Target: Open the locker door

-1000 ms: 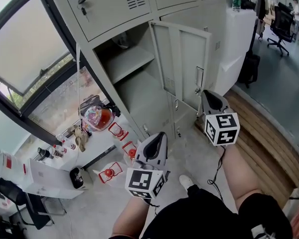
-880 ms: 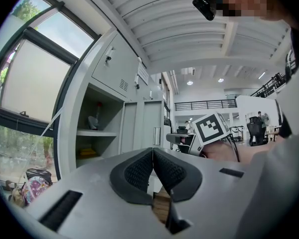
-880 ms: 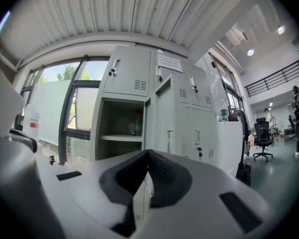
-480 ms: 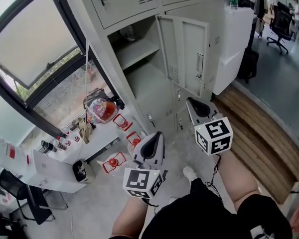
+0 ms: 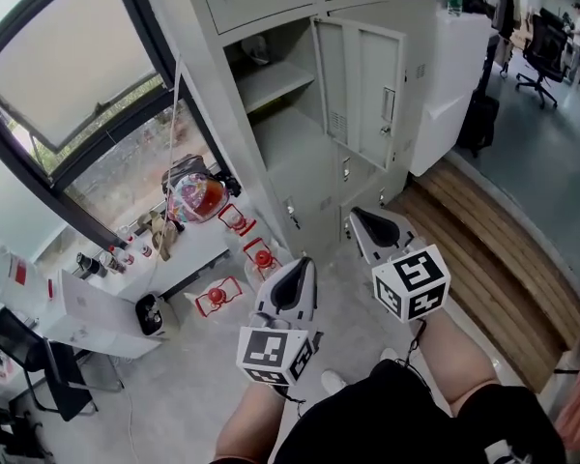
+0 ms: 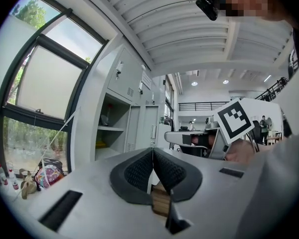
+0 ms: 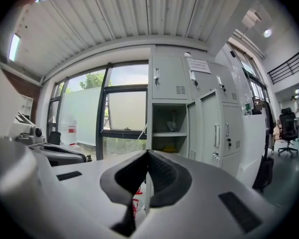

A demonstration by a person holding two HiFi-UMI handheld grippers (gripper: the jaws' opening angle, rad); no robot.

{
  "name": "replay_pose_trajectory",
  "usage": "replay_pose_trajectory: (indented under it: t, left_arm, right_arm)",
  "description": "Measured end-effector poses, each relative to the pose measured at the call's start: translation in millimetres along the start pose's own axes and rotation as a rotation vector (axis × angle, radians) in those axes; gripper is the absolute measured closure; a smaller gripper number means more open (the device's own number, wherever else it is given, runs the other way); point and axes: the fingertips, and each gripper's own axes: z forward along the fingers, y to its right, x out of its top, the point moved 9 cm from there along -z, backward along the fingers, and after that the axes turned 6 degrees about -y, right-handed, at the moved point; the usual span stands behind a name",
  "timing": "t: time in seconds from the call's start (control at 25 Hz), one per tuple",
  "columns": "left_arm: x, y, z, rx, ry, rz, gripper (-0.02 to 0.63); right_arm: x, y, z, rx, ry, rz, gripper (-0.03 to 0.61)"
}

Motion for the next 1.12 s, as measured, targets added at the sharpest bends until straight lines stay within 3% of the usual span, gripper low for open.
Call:
replay_pose_trajectory:
  t: [0.44, 1.12]
  left_arm:
    - [1, 33, -3, 0.082, 0.021, -0.026, 0.597]
    - [-10, 116, 21, 0.171, -0.043, 0.008, 0.597]
  right_arm:
    - [-12, 7, -27, 0.089, -0.028, -0.015, 0.525]
    - [-44, 53, -67, 0.231, -0.026, 0.025, 0.525]
